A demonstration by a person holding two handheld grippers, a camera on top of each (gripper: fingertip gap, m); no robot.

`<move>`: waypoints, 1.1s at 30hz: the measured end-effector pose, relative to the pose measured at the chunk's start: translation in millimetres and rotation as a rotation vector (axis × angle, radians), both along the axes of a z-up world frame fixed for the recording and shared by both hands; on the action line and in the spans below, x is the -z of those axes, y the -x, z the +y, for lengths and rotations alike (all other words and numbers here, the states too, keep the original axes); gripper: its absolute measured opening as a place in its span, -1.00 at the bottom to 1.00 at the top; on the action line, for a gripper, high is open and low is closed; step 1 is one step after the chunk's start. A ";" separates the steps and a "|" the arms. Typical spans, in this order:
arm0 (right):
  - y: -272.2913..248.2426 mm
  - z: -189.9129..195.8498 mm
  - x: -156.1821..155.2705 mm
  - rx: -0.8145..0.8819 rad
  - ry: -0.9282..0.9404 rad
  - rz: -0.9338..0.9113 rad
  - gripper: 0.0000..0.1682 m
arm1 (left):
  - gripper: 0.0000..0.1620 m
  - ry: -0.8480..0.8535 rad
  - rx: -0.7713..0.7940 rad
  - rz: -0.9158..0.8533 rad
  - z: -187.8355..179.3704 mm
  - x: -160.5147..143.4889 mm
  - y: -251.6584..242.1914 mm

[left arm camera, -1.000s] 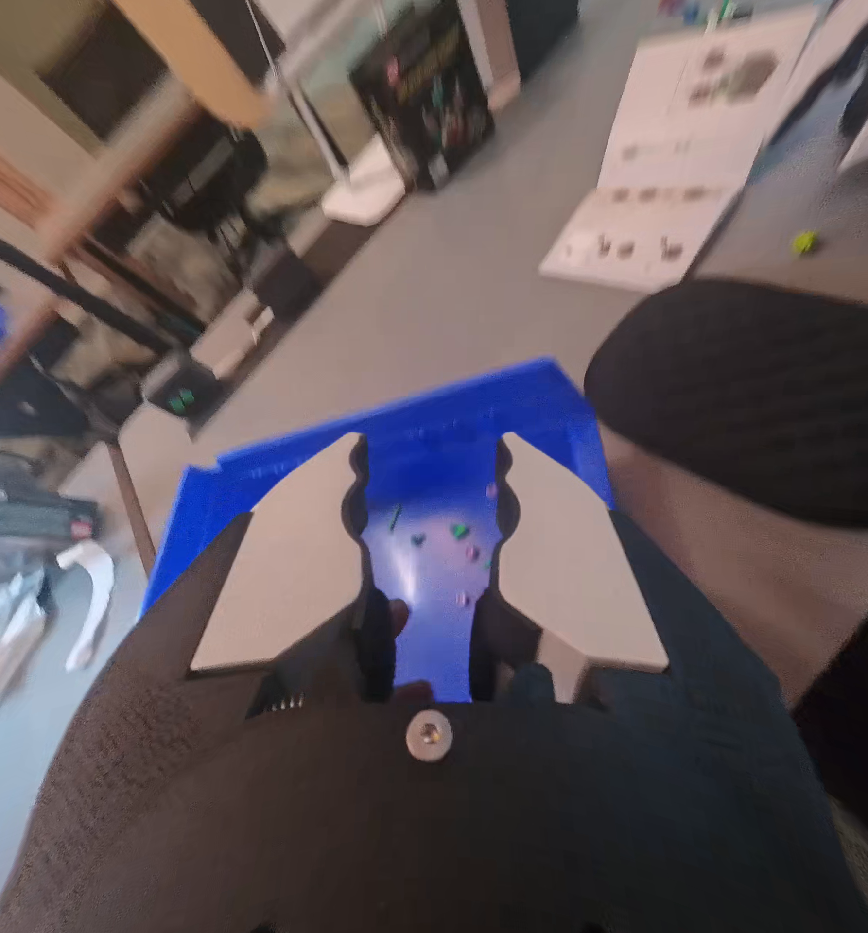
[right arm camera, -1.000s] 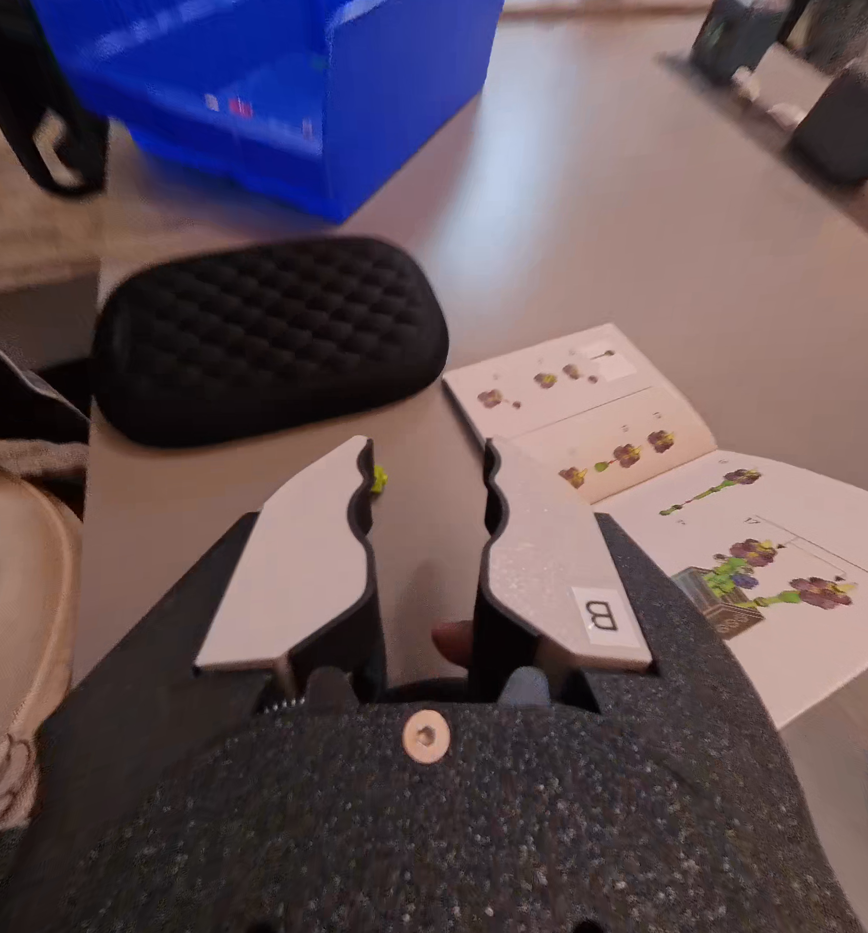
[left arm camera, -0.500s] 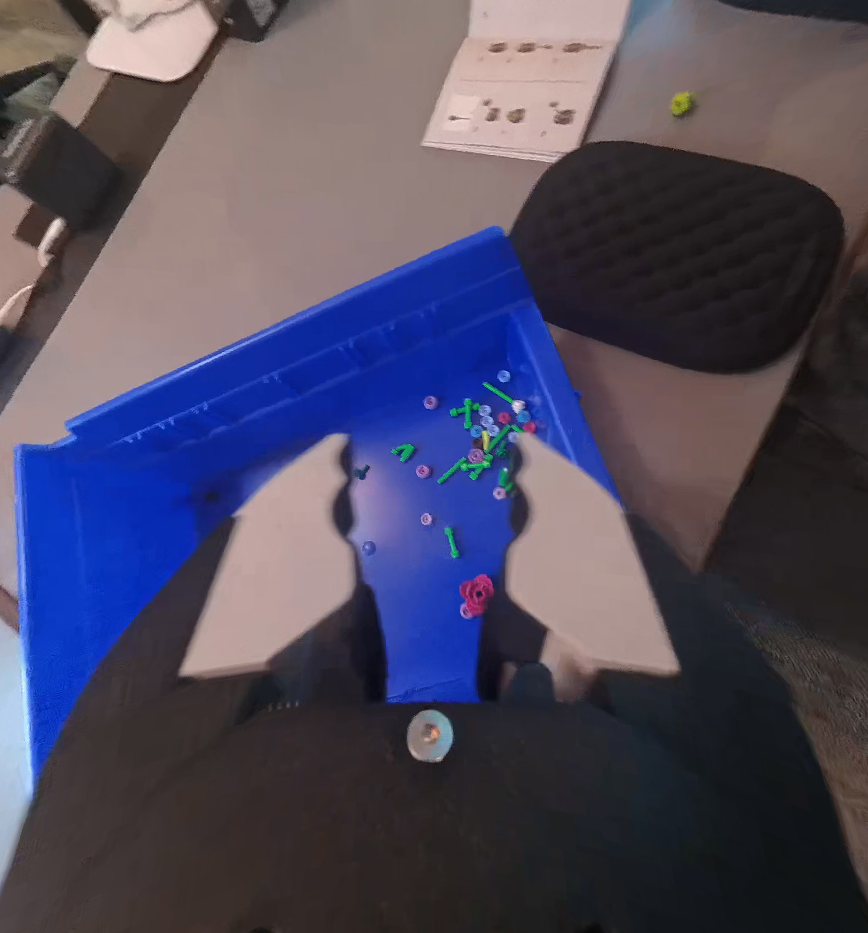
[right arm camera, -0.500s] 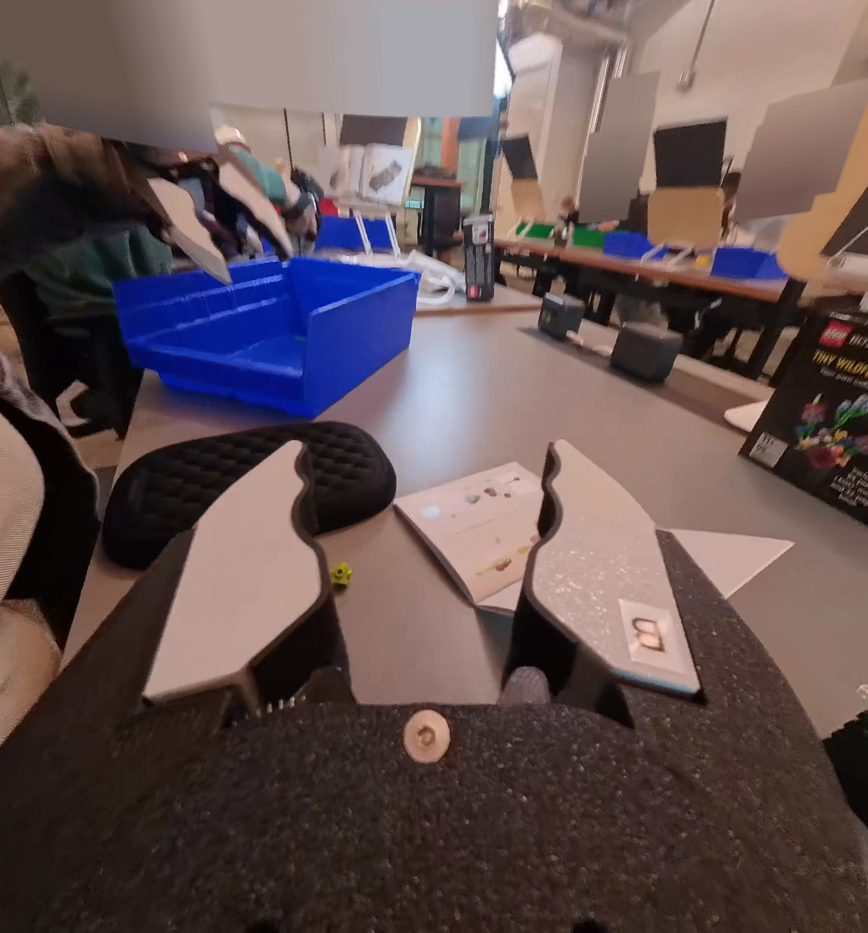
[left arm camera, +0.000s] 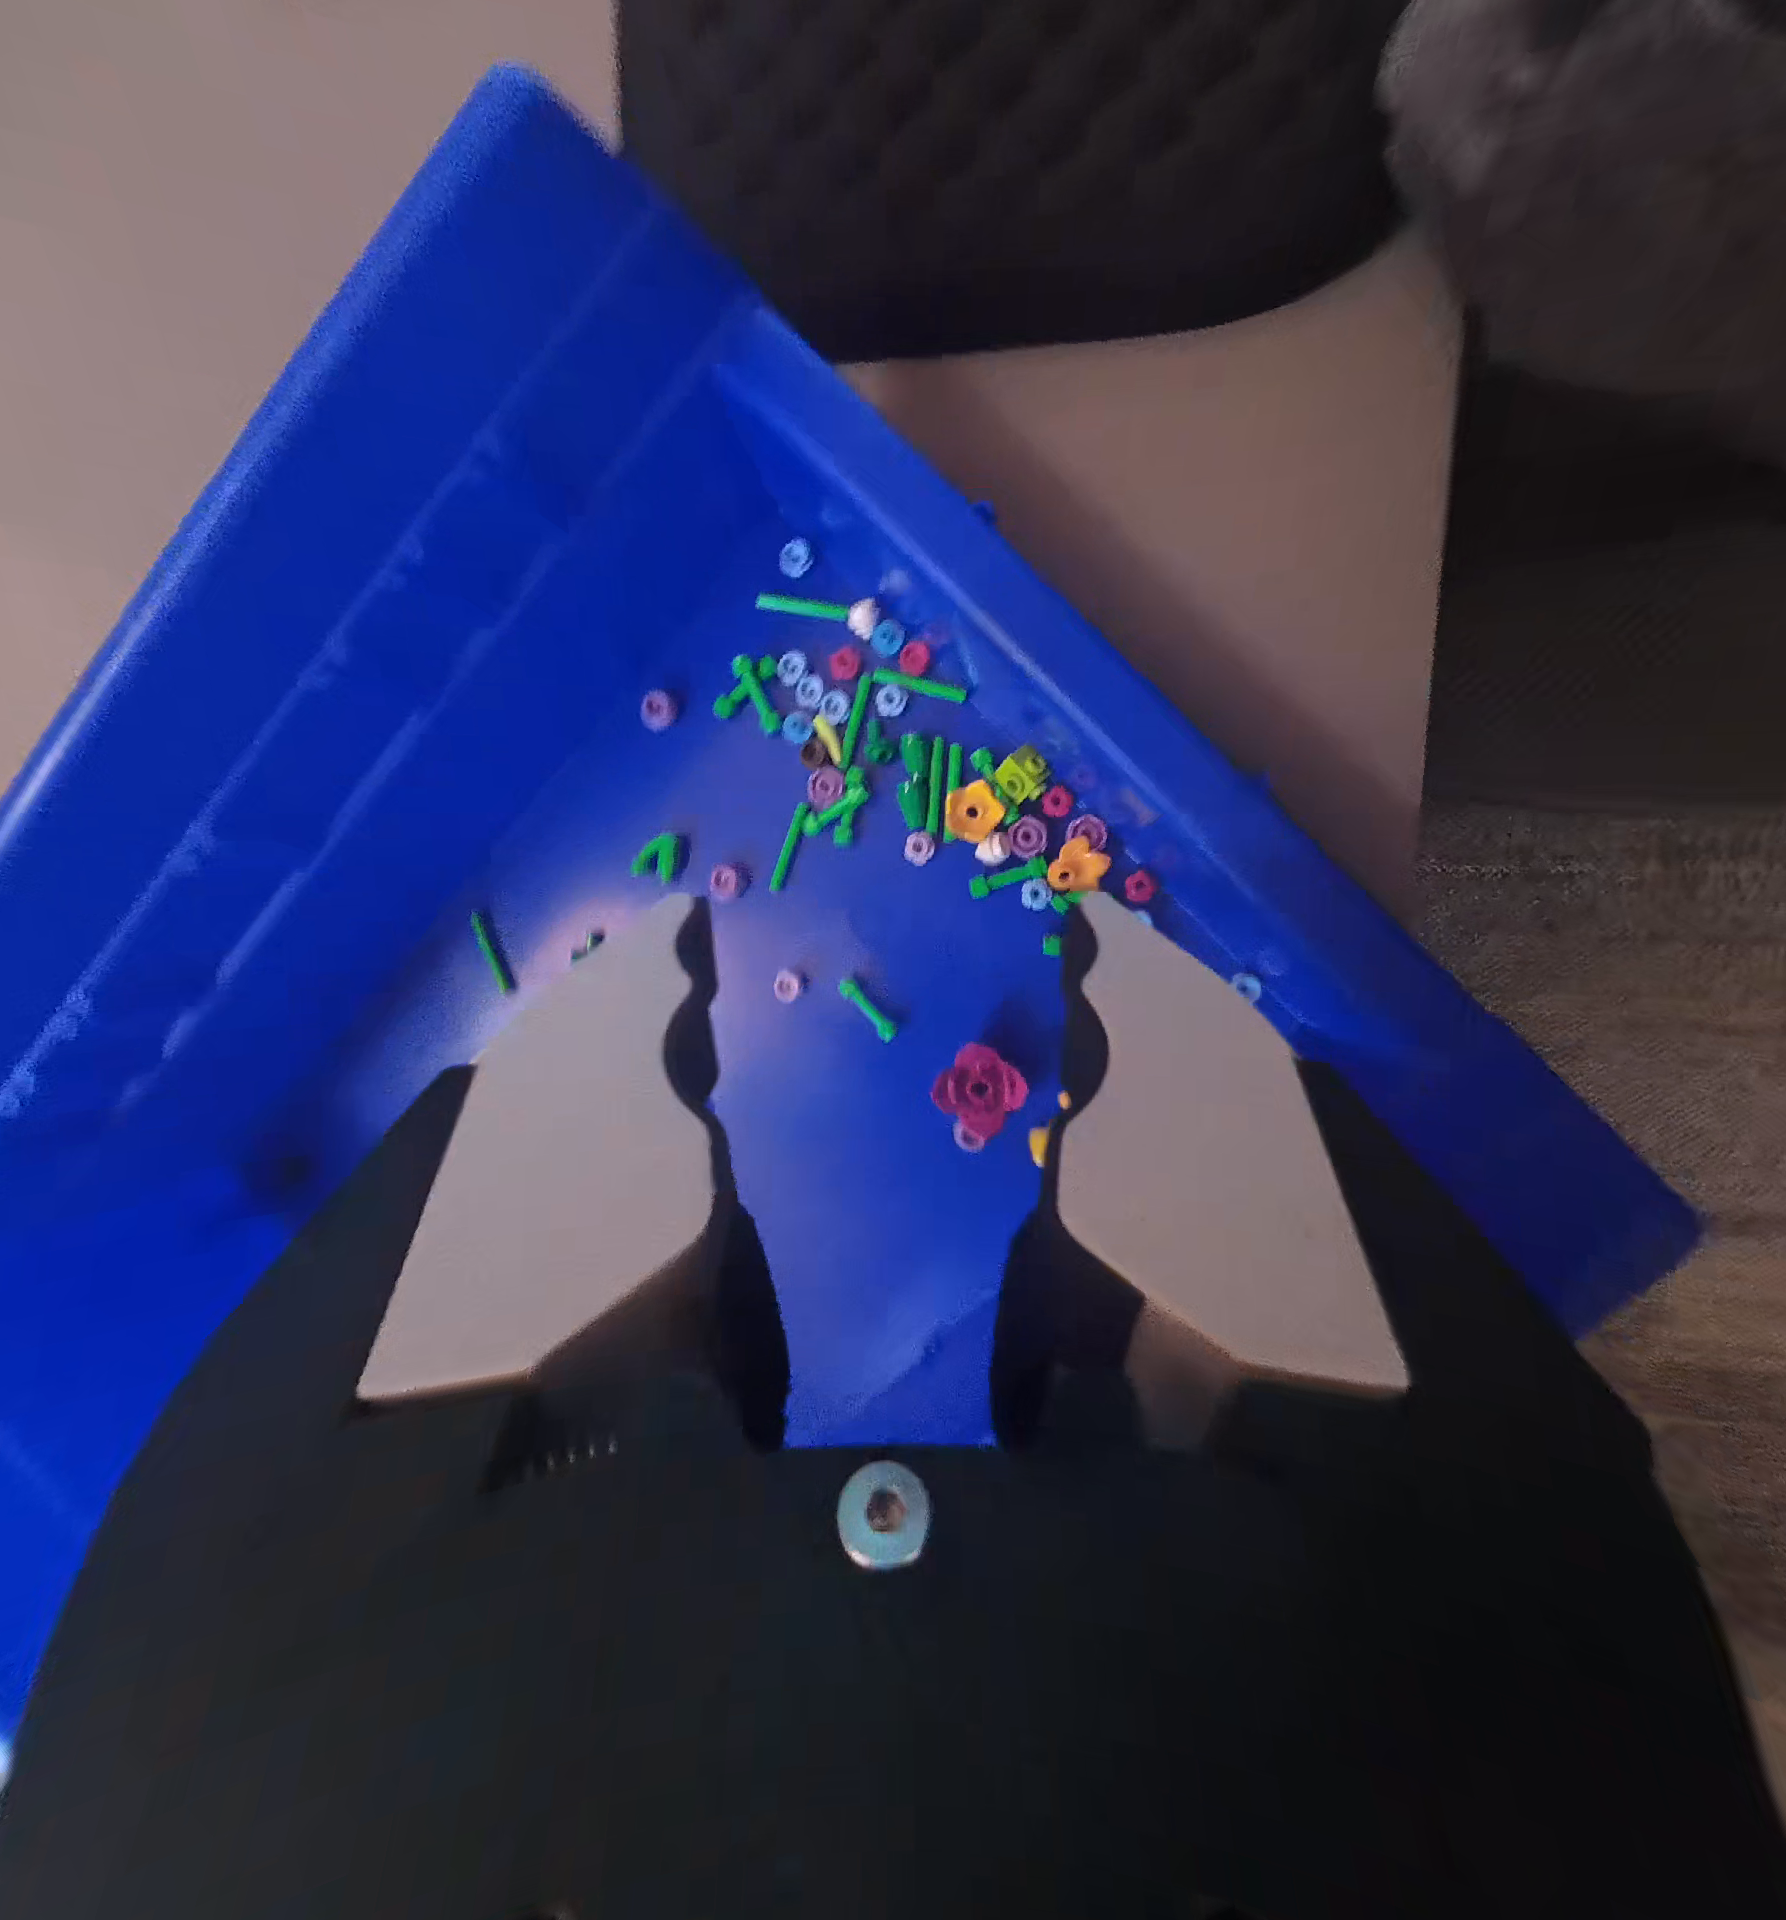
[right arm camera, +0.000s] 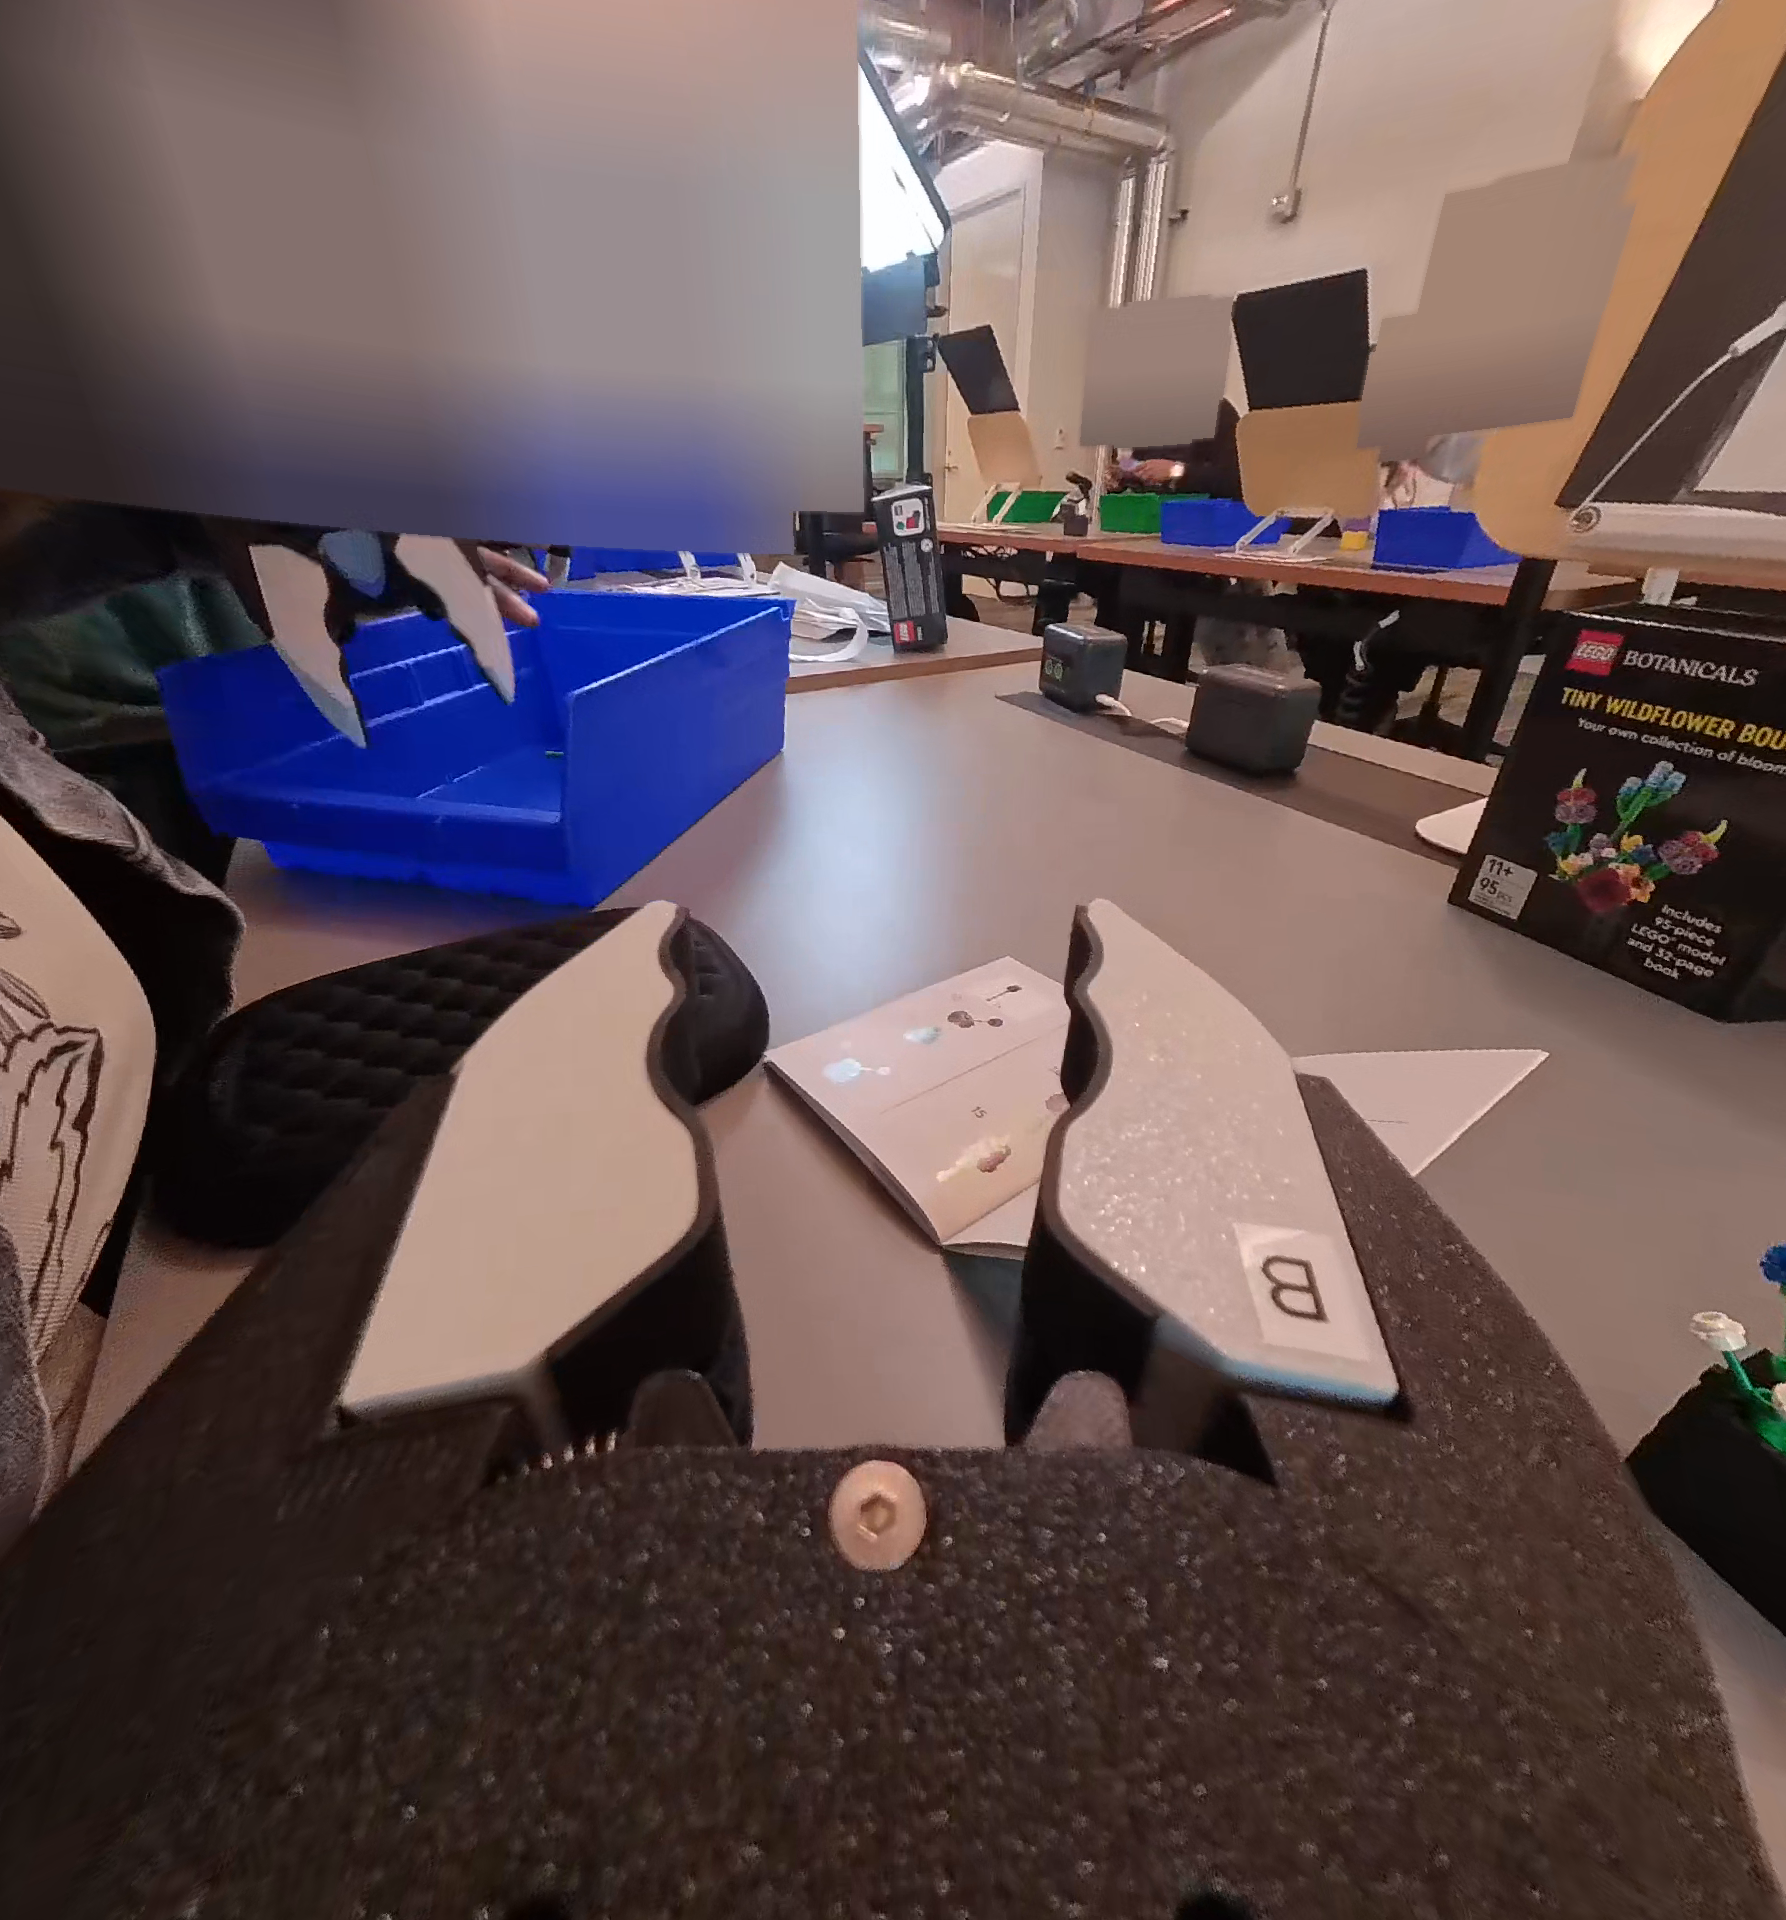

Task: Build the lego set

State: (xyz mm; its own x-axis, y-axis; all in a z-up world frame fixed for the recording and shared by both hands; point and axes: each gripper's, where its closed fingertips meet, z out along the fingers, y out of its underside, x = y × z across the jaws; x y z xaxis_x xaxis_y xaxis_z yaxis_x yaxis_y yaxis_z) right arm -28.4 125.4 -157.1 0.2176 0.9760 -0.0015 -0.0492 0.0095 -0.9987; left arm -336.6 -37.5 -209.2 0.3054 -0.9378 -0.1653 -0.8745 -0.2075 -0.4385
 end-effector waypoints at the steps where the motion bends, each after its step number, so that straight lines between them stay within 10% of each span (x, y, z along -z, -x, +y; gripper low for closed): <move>1: 0.0 1.8 0.6 0.007 0.009 -0.004 -0.19 | -0.33 -0.002 0.051 -0.014 -0.5 3.7 -4.7; 5: 4.0 4.5 6.4 0.021 0.023 -0.048 -0.19 | -0.65 0.013 0.250 -0.037 -2.3 22.3 -16.8; 14: 7.0 5.7 10.9 0.064 -0.010 -0.092 -0.19 | -0.69 0.111 0.487 -0.064 -9.8 48.4 -32.1; 33: 5.8 4.2 9.2 0.073 -0.032 -0.084 -0.19 | -0.83 0.158 0.528 -0.069 -9.9 56.4 -35.9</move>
State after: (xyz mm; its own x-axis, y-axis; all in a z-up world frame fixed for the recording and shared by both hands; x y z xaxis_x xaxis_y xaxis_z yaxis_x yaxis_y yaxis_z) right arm -34.2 129.6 -166.3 0.2859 0.9569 0.0511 0.0371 0.0422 -0.9984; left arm -300.7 -47.4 -265.7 -0.2078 -0.9781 -0.0066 -0.8478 0.1835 -0.4975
